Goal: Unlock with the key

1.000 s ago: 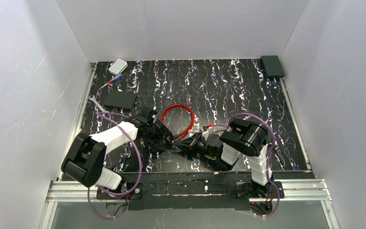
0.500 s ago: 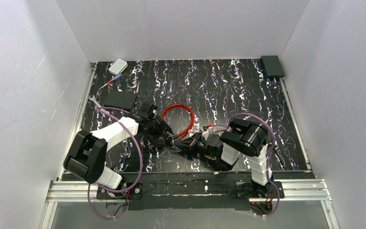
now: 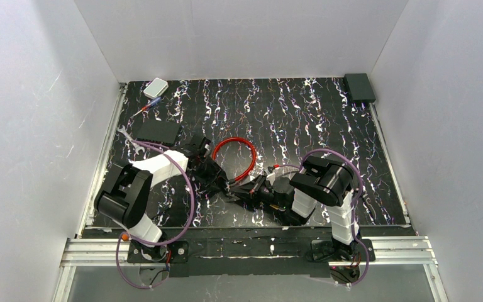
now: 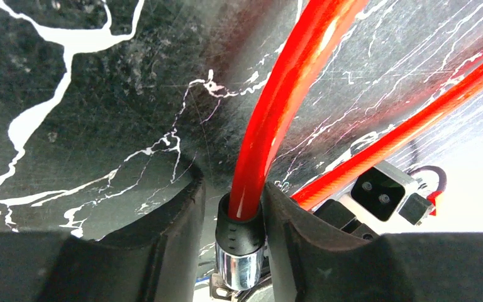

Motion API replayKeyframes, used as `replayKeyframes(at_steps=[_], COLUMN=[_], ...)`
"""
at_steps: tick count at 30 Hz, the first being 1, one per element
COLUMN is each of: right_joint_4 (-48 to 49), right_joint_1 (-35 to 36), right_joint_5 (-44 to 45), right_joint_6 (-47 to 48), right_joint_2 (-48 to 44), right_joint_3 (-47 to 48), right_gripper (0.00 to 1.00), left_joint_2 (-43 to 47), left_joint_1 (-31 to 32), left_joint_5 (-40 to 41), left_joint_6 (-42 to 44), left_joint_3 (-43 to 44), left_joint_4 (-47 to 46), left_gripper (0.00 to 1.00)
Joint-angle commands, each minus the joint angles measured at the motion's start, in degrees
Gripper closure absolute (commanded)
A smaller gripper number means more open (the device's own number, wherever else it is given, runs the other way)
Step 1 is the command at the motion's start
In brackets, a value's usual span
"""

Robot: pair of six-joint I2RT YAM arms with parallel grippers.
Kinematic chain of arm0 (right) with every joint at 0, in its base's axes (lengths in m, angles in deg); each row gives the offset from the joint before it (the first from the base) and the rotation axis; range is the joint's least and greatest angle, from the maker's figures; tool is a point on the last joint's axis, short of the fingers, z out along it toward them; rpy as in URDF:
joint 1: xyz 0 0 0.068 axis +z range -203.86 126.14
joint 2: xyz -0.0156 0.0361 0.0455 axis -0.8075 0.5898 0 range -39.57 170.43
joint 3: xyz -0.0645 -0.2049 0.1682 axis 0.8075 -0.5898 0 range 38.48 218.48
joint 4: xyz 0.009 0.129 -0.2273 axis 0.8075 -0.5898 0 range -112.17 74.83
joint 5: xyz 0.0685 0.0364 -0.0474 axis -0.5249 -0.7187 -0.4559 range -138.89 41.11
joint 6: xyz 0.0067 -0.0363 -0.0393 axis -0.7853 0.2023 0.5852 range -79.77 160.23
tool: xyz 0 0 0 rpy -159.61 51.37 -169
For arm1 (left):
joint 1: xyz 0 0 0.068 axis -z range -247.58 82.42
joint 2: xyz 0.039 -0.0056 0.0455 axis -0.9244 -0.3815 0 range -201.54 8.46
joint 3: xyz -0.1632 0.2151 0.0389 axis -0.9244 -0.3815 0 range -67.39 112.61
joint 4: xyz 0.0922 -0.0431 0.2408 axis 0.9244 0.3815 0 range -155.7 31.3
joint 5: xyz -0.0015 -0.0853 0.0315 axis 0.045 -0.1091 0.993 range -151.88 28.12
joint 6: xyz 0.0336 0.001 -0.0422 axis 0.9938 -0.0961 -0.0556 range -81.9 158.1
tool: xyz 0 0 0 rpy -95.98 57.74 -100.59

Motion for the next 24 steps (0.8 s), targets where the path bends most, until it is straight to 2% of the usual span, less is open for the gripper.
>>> replayKeyframes(at_steps=[1,7,9,12,18,24], right_joint_4=[13.78,13.76,13.76,13.83,13.76,13.80], right_joint_1=[-0.96,-0.91,-0.91,-0.97,-0.98,-0.93], right_joint_5=[0.14,-0.49,-0.49,-0.64,-0.75,-0.14], right_joint_6=[-8.57,-8.22,-8.04,-7.94,-7.72,-8.41], right_joint_2=[4.27,4.96,5.04,5.26,5.20,3.96], right_joint_3=[-1.53,-0.98,-0.86,-0.50,-0.04,0.34], right_gripper=[0.99,0.99,0.99,0.99,0.99,0.99], left_joint_2=[-1.47,-2.86,-3.16,-3.54,-1.79,5.71], left_joint_1=[-0.11,-0.07,-0.11,-0.09,0.00,-0.02], left_joint_5=[0.80,-1.79,-2.29,-3.02,-2.78,-2.39], left_joint_6=[1.56,2.16,2.57,2.79,2.21,-0.66], left_joint_3=[1.86,2.16,2.08,1.51,0.25,-4.61], left_joint_4=[3.15,3.17,2.91,1.83,0.30,-6.15], left_gripper=[0.64,0.63,0.73,0.99,1.00,1.00])
